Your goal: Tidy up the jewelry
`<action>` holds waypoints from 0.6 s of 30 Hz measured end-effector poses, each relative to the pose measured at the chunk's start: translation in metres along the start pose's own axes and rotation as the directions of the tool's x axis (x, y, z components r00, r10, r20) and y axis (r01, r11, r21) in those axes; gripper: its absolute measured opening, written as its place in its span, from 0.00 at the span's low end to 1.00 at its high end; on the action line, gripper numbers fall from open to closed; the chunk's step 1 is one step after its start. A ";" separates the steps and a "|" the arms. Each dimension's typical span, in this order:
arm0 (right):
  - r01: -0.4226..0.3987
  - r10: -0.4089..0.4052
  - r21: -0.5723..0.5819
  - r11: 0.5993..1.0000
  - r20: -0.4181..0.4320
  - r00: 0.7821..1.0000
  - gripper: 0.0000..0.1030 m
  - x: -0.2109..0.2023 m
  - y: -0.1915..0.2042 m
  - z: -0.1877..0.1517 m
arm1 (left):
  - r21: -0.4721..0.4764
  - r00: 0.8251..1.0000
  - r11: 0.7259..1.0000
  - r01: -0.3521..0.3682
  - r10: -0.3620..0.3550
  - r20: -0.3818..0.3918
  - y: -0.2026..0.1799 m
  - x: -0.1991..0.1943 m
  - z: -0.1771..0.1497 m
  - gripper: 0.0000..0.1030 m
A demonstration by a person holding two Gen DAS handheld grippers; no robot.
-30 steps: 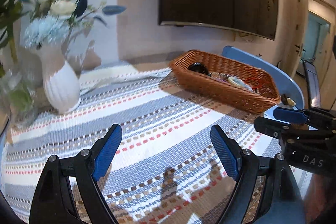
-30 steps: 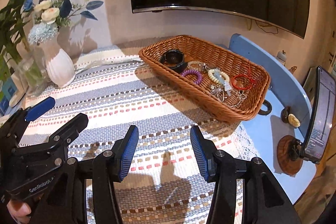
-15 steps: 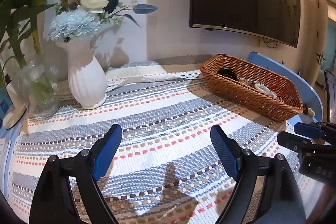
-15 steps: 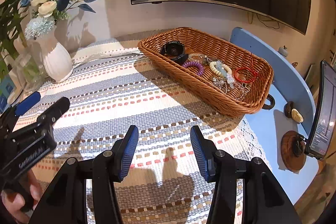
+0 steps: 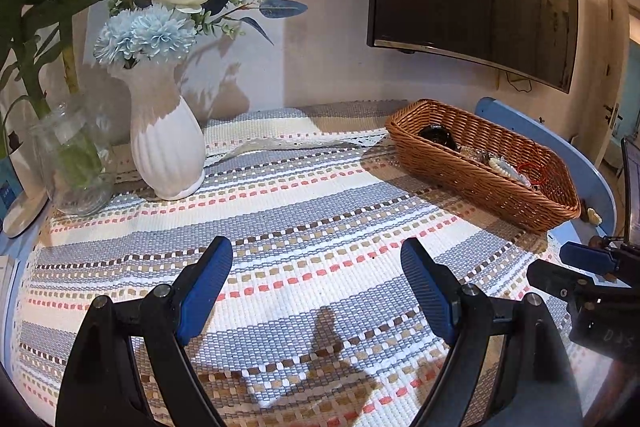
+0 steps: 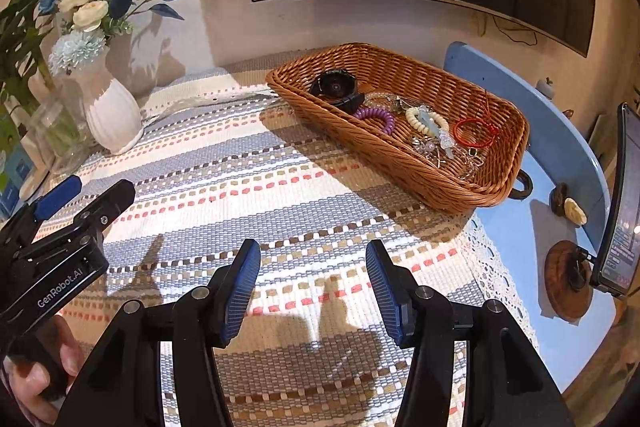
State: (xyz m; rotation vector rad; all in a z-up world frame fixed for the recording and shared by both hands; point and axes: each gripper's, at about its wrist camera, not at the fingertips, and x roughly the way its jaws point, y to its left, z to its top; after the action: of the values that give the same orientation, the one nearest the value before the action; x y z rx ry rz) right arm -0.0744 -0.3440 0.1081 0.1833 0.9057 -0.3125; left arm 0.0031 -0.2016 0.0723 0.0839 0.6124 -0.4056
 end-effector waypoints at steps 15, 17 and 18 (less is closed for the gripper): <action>0.002 -0.002 -0.014 1.000 -0.003 1.000 0.55 0.002 0.002 -0.001 | -0.009 1.000 1.000 -0.016 0.016 -0.005 -0.001 0.001 0.000 0.84; 0.001 -0.001 -0.013 1.000 -0.006 1.000 0.55 0.003 0.002 -0.001 | -0.002 1.000 1.000 -0.018 0.018 -0.003 -0.002 0.000 -0.001 0.84; 0.001 -0.001 -0.013 1.000 -0.006 1.000 0.55 0.003 0.002 0.000 | -0.001 1.000 1.000 -0.017 0.017 -0.003 -0.003 0.001 -0.001 0.84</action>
State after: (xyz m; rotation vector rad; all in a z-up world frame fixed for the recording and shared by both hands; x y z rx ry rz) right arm -0.0726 -0.3429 0.1056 0.1721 0.9138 -0.3072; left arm 0.0022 -0.2041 0.0716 0.0892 0.6143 -0.3884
